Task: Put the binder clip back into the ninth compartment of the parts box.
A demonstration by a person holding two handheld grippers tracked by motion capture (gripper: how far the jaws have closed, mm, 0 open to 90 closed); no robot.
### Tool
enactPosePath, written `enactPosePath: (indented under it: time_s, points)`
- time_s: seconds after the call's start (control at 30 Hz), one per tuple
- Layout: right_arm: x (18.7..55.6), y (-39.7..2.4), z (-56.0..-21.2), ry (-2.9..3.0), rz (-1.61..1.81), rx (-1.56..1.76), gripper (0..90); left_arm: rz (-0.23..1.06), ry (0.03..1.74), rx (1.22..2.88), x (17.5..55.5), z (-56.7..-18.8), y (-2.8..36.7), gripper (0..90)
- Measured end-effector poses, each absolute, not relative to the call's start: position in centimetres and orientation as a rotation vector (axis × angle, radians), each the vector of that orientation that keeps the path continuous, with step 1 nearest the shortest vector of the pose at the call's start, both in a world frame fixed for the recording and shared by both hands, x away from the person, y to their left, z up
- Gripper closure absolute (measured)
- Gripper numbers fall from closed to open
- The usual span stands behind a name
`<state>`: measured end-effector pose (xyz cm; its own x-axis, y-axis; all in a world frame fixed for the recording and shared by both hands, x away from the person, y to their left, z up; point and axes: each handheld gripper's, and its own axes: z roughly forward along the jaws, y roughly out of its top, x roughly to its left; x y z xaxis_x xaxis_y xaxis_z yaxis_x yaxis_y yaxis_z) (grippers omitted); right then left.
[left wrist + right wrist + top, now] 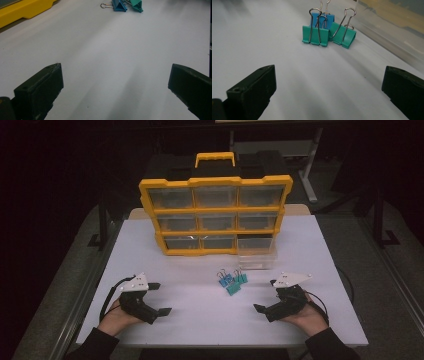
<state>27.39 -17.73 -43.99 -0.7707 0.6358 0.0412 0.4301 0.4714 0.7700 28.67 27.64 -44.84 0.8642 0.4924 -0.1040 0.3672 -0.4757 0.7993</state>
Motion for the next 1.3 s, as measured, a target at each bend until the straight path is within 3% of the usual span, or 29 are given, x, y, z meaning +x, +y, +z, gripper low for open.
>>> enactPosePath:
  time_s: [1.3]
  points:
    - [28.9,-15.8,-43.2,2.508,1.267,0.927,0.0,0.152,0.645,2.133,28.5,-45.0,27.7,0.1]
